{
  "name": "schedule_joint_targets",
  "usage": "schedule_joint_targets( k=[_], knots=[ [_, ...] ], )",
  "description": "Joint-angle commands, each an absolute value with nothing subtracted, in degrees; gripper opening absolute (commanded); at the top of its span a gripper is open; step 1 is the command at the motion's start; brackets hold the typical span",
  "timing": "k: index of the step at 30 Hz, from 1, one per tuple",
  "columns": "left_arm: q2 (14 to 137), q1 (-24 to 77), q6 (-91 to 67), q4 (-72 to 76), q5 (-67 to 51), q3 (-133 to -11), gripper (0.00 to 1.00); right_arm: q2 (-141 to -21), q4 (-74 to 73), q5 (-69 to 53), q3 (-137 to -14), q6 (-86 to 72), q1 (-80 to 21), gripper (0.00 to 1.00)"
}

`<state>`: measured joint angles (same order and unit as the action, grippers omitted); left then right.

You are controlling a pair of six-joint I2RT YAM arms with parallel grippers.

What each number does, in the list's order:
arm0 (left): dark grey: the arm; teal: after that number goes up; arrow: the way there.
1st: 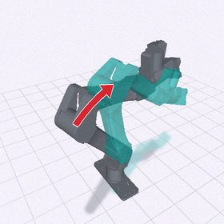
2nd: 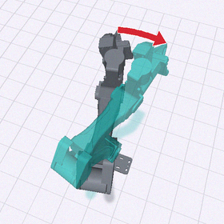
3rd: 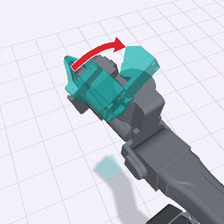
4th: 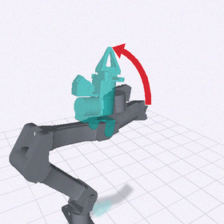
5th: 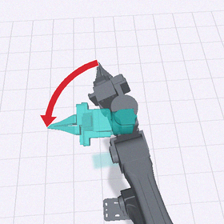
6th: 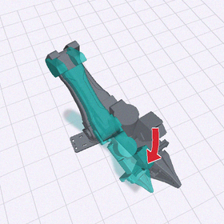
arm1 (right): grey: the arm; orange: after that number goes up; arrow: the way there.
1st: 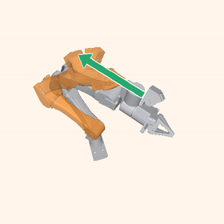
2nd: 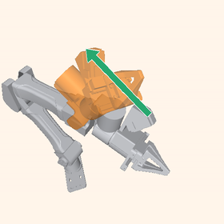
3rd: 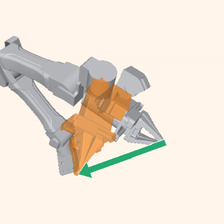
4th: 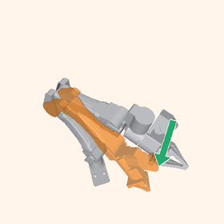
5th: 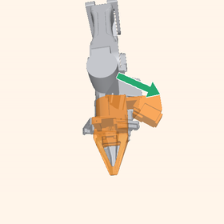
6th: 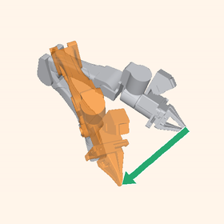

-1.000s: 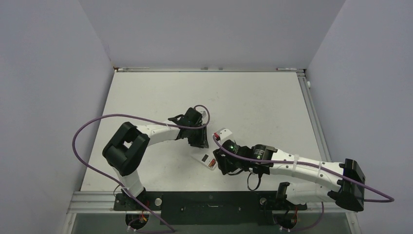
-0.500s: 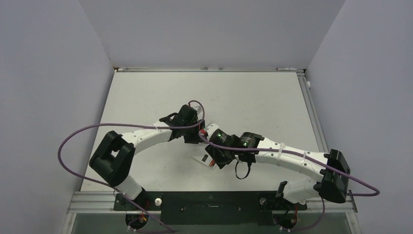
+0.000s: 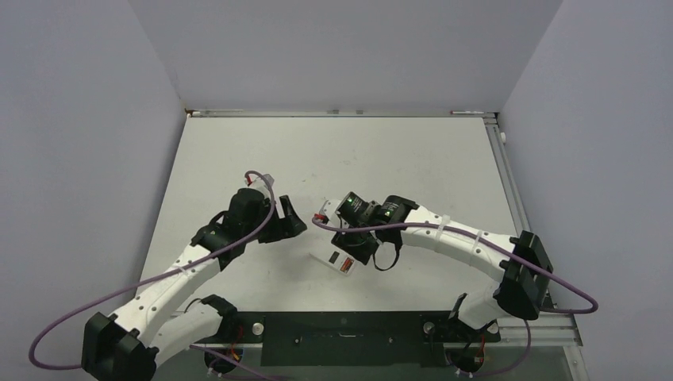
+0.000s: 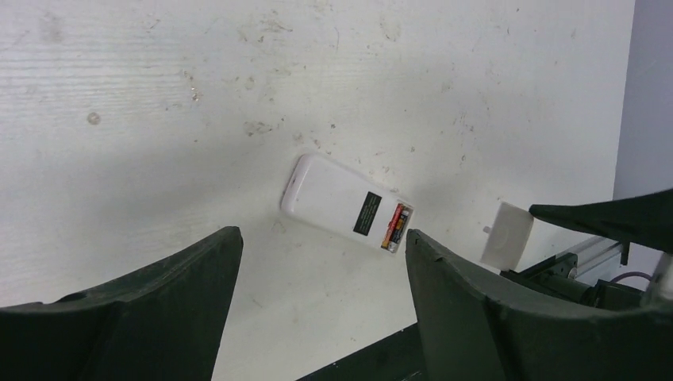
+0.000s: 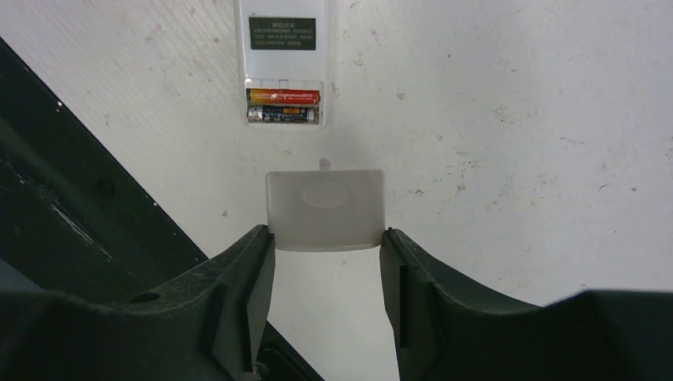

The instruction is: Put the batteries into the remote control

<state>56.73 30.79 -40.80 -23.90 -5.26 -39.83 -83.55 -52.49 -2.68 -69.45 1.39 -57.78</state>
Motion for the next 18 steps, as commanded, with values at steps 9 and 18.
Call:
schedule_joint_targets(
  k=[9, 18],
  knots=[
    [44.4, 28.3, -39.6, -34.6, -6.7, -41.4, 0.8, -91.3, -53.5, -1.6, -73.3, 0.0, -61.3, 0.09],
    [41.0, 28.7, -32.4, -40.6, -2.2, -47.5, 0.85, -95.2, -53.8, -2.0, -74.6, -3.6, -62.5, 0.09]
  ],
)
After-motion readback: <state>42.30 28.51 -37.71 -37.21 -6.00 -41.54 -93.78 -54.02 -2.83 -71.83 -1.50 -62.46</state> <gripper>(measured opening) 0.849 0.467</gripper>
